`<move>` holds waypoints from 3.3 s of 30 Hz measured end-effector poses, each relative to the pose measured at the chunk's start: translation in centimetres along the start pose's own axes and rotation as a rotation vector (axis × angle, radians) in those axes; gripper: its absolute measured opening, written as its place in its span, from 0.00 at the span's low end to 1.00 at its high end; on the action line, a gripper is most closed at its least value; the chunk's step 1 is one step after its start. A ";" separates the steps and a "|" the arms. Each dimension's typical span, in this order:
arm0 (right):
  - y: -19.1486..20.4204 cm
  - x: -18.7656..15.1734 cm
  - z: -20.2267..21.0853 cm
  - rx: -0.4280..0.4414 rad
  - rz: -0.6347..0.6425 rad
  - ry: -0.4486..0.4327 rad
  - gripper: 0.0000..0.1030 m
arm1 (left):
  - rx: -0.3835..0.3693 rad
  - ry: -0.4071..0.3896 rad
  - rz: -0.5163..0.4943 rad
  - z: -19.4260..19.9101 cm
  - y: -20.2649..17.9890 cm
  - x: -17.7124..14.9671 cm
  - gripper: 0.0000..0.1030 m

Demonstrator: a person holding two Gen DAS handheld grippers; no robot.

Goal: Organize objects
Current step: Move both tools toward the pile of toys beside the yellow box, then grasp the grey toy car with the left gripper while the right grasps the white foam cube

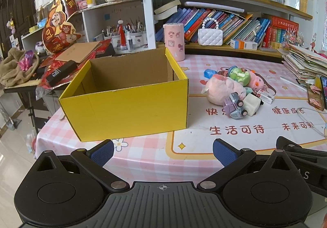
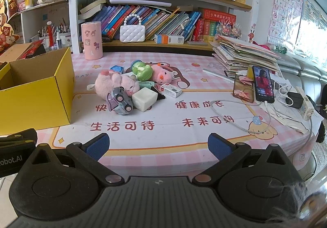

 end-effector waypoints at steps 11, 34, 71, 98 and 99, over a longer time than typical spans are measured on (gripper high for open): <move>0.3 -0.2 -0.6 -0.005 -0.002 0.009 1.00 | -0.012 0.009 -0.004 0.0 0.1 -0.2 1.00; 0.1 -0.2 -1.1 -0.007 -0.001 0.034 1.00 | -0.024 0.040 -0.007 -1.0 -0.3 -0.1 1.00; -6.3 6.1 -9.8 -0.005 0.058 0.090 0.97 | -0.162 0.106 0.087 -7.7 -9.1 4.5 1.00; -9.9 12.1 -17.1 0.159 0.038 0.104 0.77 | -0.155 0.215 0.216 -16.6 -12.5 8.7 0.65; -9.8 12.1 -17.2 0.169 0.037 0.107 0.77 | -0.166 0.224 0.224 -16.9 -12.4 8.6 0.55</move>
Point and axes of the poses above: each gripper's, at about its wrist camera, not at the fingertips, and z roughly against the way its jaws point, y to its left, x to its top, the point moved 5 cm from there along -z, roughly the way its jaws point, and after that the axes turned 10 degrees about y, right-handed, at the moved point
